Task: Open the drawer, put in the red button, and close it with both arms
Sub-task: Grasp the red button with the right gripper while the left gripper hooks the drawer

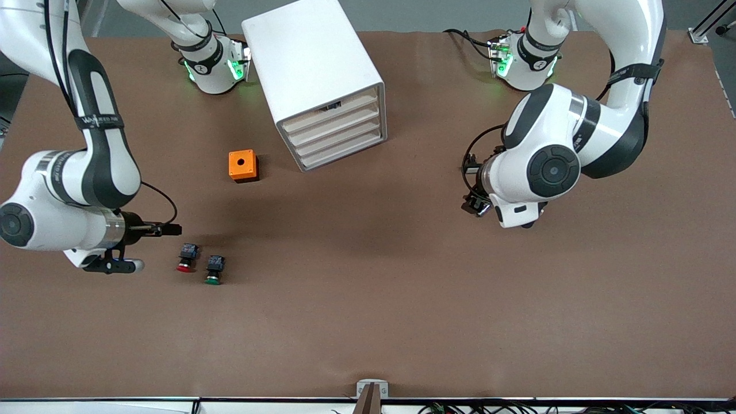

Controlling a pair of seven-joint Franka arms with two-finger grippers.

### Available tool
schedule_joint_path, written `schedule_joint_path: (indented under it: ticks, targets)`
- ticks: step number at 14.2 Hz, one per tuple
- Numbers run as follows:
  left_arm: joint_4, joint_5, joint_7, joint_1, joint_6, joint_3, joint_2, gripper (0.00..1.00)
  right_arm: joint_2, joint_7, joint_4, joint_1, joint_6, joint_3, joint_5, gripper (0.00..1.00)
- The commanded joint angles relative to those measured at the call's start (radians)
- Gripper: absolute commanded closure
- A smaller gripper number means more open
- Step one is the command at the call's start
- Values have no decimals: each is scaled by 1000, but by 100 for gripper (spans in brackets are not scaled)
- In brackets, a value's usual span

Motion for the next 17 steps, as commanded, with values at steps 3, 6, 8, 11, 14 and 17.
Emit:
schedule_joint_path:
  ticks: [3, 6, 8, 11, 14, 17]
  targets:
    - [63, -184, -137, -39, -37, 0, 113, 1, 92, 2, 20, -4, 86, -3, 21, 0]
    - [97, -324, -268, -50, -42, 0, 202, 1, 155, 3, 18, -7, 161, -3, 53, 0]
    - [102, -443, -347, -56, -51, 0, 241, 1, 177, 2, 18, -10, 178, -3, 55, 0]
    - [102, -592, -413, -59, -88, 0, 297, 1, 197, 3, 18, -12, 180, -3, 55, 0]
    - [100, -656, -541, -64, -105, -39, 365, 1, 217, 2, 18, -12, 221, -3, 57, 3]
    - [100, -698, -663, -64, -105, -92, 423, 2, 220, 2, 20, -9, 224, -3, 53, 30]
